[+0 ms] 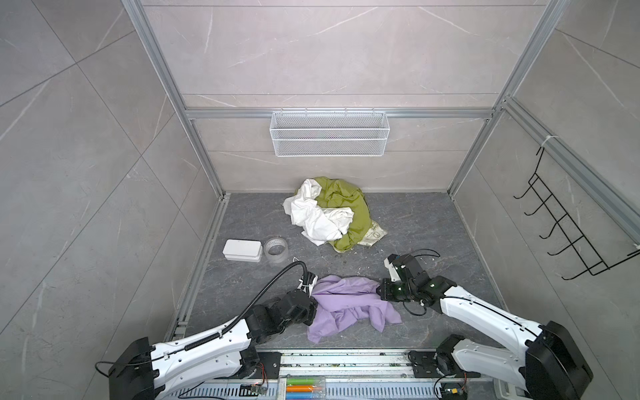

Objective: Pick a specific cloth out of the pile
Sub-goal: 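Open the right gripper to release the purple shirt and lift away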

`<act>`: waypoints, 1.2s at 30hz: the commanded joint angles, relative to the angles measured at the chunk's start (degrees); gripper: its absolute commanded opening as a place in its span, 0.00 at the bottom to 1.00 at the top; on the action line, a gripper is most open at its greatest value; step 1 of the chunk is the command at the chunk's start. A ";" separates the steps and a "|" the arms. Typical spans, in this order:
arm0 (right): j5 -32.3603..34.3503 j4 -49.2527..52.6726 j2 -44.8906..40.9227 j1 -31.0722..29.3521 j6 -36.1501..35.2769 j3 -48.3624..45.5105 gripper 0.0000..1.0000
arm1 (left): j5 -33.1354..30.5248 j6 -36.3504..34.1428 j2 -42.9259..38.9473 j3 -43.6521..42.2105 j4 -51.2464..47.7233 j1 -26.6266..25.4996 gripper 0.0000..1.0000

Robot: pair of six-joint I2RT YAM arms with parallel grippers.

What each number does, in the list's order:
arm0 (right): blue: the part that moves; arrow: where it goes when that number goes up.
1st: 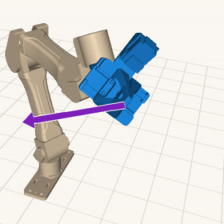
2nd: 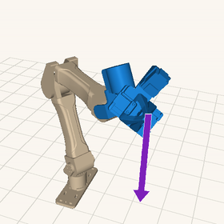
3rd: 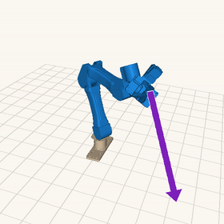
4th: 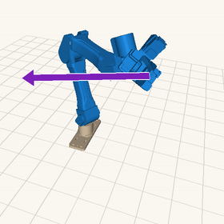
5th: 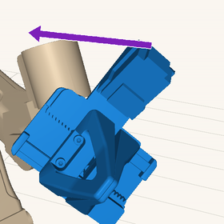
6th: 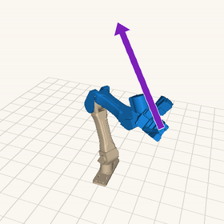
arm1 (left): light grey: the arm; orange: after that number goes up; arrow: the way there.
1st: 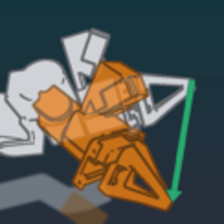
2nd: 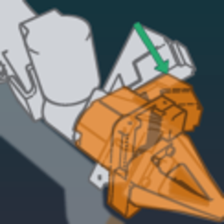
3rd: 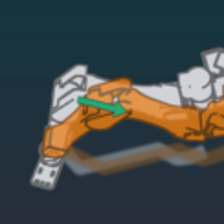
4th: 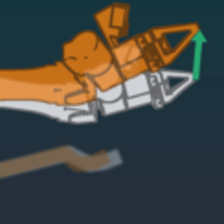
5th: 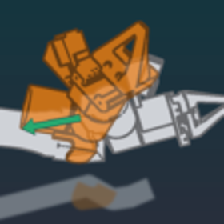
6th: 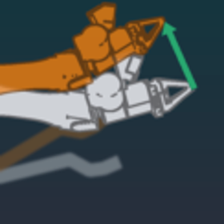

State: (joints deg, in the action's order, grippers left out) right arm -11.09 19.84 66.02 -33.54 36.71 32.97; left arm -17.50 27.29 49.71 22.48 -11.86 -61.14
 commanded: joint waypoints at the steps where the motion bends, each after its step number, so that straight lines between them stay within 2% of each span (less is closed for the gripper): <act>1: 2.77 -3.87 1.68 -0.16 1.34 -1.46 0.00 | -0.18 2.89 1.13 -1.01 1.39 -0.20 0.00; 11: 7.98 -5.60 3.19 -0.03 3.80 -6.21 0.00 | 1.48 6.63 -0.59 -2.67 -2.75 -0.20 0.00; 18: 8.01 -5.10 3.27 0.00 3.74 -5.38 0.00 | 0.01 6.32 -2.96 -2.91 -2.86 -0.17 0.00; 19: 7.71 -4.71 2.88 0.01 3.51 -4.84 0.05 | -0.12 6.04 -3.09 -2.51 -3.14 -0.15 0.02; 21: 7.25 -3.68 1.73 -0.03 3.07 -3.72 0.25 | -0.60 5.53 -3.27 -1.60 -3.90 -0.18 0.10; 25: 7.95 0.75 -1.80 -0.02 2.07 -0.65 0.45 | -0.80 5.40 -5.75 0.83 -6.97 -0.15 0.29; 30: 12.11 5.72 -6.35 0.01 -0.40 4.01 0.60 | -2.32 4.73 -10.72 6.09 -14.32 -0.11 0.54; 33: 19.22 6.43 -9.75 -0.08 -1.45 5.10 0.68 | -3.91 3.56 -12.63 9.69 -18.08 -0.10 0.71; 36: 26.28 4.27 -13.08 -0.03 -2.91 4.66 0.74 | -5.94 1.94 -13.15 12.65 -20.23 -0.04 0.79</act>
State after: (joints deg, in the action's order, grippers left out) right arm 6.13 22.65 55.13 -33.63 36.03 36.82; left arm -20.29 31.55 37.12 32.23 -27.75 -61.14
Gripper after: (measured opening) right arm 0.737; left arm 0.778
